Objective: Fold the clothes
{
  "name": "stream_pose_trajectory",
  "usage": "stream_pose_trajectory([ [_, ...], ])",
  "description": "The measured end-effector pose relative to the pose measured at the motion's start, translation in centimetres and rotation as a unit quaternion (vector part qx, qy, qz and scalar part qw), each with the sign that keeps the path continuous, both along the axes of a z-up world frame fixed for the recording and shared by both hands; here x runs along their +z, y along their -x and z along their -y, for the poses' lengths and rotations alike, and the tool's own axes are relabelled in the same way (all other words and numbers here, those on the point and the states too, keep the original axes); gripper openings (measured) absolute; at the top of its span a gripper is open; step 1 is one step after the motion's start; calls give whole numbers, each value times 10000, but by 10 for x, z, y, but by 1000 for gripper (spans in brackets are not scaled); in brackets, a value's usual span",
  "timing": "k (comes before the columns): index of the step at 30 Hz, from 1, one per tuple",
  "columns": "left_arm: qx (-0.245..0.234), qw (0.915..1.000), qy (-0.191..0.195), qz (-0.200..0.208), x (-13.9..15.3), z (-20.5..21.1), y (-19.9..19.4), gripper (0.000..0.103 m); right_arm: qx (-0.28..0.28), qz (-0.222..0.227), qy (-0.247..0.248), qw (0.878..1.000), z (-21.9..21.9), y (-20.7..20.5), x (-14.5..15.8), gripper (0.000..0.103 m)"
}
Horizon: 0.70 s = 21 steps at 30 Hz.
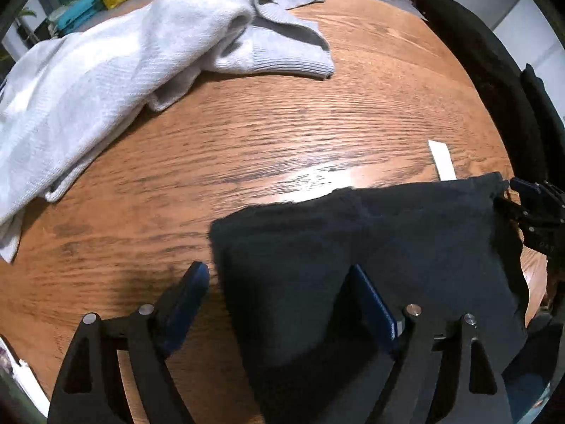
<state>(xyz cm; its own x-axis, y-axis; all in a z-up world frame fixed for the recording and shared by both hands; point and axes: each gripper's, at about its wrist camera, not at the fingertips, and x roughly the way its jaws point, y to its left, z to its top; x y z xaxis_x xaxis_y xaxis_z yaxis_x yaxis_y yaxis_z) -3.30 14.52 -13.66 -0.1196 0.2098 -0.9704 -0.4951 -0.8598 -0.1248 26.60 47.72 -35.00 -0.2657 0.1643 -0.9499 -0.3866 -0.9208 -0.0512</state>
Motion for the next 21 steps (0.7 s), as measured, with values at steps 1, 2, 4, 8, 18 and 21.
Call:
stream_pose_trajectory([
  [1, 91, 9999, -45, 44, -1, 7, 3, 83, -64, 28, 104, 9999, -4, -2, -1, 73],
  [2, 197, 9997, -128, 42, 1, 15, 7, 83, -123, 33, 160, 9998, -6, -4, 0, 73],
  [4, 334, 9982, -481, -112, 9, 25, 14, 83, -126, -210, 161, 9996, -3, -6, 10, 65],
  [8, 336, 9949, -945, -98, 7, 15, 25, 83, 200, -981, 150, 9949, 17, 3, 37, 66],
  [18, 472, 9972, -506, -278, -29, 17, 81, 83, -125, -371, -334, 9987, -16, -7, 11, 71],
  [21, 528, 9951, -829, -46, -33, 21, 93, 83, -382, -726, 478, 9955, -37, -17, 16, 67],
])
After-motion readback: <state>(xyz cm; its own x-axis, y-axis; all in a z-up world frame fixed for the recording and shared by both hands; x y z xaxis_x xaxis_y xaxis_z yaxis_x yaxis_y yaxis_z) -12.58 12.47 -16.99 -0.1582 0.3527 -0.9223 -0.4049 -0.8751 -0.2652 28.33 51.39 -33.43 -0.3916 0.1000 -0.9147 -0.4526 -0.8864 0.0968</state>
